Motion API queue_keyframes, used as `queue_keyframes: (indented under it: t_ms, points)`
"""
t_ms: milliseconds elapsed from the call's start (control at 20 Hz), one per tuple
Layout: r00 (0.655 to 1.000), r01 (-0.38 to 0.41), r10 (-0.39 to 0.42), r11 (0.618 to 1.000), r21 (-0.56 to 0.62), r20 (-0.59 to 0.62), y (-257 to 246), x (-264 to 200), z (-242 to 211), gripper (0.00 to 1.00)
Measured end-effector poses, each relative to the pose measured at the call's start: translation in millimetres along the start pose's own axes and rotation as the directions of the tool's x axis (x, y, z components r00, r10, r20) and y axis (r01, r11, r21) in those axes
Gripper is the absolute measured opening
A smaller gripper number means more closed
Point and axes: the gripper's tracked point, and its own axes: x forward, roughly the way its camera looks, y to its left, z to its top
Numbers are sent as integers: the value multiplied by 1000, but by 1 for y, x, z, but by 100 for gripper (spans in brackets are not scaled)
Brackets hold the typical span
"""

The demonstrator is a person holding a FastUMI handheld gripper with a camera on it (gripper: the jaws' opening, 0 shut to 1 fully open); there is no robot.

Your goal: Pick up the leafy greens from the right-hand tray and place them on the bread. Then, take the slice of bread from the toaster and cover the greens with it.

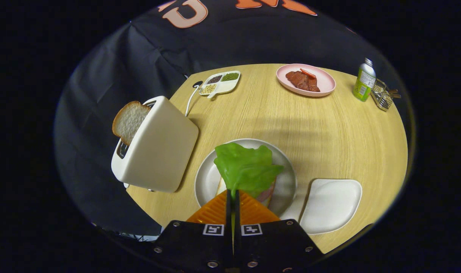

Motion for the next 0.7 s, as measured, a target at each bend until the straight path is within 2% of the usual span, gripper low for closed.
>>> queue_keyframes:
  t_ms: [200, 350, 500, 600, 650, 700]
  points:
    - [999, 10, -11, 1000, -29, -45, -4, 20, -6, 3]
    - [998, 61, -63, 996, -59, -31, -21, 32, -4, 4]
    - [997, 76, -77, 995, -66, -20, -30, 36, 0, 6]
    - [993, 108, -112, 990, -94, -36, -39, 41, -5, 11]
    - [992, 112, -117, 988, -106, -44, -40, 43, -8, 20]
    - [993, 102, -109, 989, -110, -54, -37, 44, -11, 23]
